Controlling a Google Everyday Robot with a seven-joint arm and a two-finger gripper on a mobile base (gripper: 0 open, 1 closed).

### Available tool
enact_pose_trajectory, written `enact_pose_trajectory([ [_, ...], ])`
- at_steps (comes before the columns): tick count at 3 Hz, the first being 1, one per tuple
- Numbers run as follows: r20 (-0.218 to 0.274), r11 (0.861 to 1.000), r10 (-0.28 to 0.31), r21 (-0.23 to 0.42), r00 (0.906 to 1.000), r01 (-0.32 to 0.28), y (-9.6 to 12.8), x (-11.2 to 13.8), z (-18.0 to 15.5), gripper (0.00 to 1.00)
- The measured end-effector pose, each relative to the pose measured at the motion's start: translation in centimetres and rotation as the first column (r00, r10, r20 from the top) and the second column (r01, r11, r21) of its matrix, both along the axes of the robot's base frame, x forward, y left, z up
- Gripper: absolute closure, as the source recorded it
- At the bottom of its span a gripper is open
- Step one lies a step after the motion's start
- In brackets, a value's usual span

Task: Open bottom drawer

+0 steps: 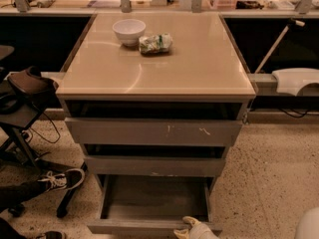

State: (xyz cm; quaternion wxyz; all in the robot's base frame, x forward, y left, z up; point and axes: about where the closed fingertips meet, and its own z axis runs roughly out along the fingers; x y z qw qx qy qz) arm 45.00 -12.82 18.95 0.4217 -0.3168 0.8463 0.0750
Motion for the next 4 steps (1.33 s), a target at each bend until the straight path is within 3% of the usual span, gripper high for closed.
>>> enact_pose_trajectory([
  [1, 0.0, 1.0, 0.0, 0.0, 1.0, 0.0, 0.0, 0.0, 0.5, 1.0],
  [4, -0.011, 0.999, -0.03, 0.029, 0.9995, 0.03, -0.6, -3.6, 0.3, 1.0],
])
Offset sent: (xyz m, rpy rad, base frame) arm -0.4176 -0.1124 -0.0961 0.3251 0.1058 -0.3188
